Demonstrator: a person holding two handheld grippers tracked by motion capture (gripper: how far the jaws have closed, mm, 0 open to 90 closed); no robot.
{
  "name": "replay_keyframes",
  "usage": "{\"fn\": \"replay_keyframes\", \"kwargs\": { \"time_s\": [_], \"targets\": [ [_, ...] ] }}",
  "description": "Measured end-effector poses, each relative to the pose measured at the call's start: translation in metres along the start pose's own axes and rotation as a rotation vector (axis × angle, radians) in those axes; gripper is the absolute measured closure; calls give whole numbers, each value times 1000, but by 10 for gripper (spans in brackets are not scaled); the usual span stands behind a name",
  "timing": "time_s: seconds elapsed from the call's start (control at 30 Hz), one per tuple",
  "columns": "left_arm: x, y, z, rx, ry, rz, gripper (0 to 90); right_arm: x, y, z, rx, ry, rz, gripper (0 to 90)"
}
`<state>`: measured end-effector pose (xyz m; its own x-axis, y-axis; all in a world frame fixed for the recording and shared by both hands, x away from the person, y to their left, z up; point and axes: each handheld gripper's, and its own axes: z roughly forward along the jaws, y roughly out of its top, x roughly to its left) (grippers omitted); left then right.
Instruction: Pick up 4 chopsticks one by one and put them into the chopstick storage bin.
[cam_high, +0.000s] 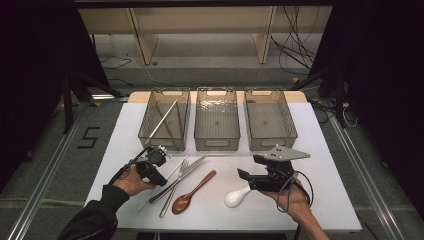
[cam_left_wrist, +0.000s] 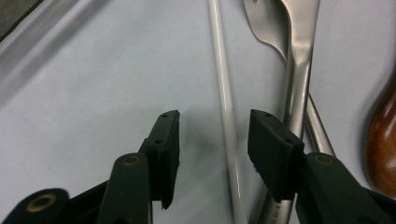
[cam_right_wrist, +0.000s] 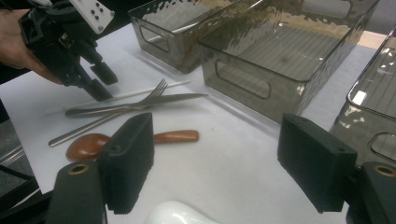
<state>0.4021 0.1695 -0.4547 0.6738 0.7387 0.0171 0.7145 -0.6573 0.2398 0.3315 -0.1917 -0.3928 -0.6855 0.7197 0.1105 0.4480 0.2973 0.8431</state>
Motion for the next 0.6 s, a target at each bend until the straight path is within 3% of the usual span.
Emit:
{"fn": "replay_keyframes", "kwargs": {
  "time_s": [0.37, 0.6],
  "targets": [
    [-7, 2, 6, 37, 7, 29, 597, 1, 0, 1, 3, -1, -7, 285],
    [-7, 2, 8, 39, -14, 31, 661, 1, 0, 1, 4, -4, -7, 286]
  ]
}}
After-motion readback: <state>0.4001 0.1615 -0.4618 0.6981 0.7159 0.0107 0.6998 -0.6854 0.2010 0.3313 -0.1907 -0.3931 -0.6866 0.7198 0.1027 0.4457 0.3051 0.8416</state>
